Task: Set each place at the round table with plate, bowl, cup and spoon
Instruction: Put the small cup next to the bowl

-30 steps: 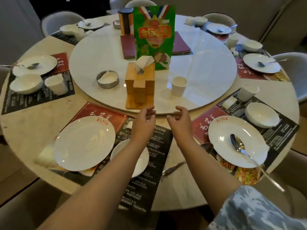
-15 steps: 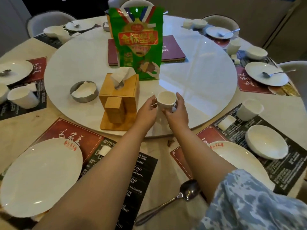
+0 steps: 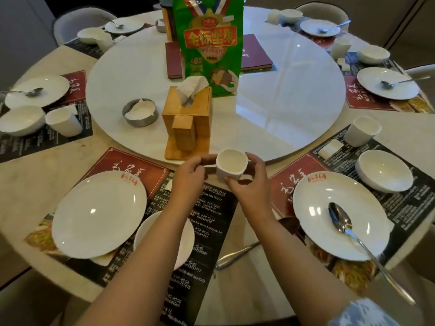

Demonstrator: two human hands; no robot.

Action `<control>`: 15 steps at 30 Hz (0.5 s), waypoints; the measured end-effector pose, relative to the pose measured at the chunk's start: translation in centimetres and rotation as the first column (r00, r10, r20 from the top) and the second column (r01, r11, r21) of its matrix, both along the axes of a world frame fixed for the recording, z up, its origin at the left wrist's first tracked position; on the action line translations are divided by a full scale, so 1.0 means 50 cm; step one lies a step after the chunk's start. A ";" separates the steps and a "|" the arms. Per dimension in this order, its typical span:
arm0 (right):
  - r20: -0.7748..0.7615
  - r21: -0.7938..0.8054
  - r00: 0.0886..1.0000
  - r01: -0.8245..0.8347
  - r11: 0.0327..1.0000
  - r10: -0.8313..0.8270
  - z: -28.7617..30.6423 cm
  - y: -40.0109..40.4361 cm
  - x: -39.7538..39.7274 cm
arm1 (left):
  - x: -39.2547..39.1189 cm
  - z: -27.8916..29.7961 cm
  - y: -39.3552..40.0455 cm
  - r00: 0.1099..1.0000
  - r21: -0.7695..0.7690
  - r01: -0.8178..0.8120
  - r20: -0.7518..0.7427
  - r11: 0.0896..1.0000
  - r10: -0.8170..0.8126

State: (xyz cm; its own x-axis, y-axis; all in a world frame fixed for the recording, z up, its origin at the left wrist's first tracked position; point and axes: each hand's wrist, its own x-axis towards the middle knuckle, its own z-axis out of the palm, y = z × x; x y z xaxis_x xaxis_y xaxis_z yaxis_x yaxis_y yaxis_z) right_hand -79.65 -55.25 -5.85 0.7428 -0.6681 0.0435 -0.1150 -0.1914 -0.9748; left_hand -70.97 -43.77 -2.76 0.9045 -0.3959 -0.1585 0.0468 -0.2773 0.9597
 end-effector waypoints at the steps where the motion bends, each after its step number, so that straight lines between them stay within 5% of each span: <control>1: -0.020 -0.001 1.000 -0.009 1.000 0.009 -0.005 0.017 -0.012 | -0.006 -0.005 0.018 1.000 0.054 0.005 0.008 0.999 -0.006; 8: -0.080 0.020 0.997 -0.021 1.000 0.023 -0.033 0.078 -0.041 | -0.030 0.000 0.074 0.984 0.320 0.010 0.164 0.947 -0.066; 15: -0.092 -0.031 0.996 -0.015 0.999 0.012 -0.046 0.088 -0.036 | -0.029 -0.013 0.085 0.969 0.333 0.045 0.216 0.942 -0.123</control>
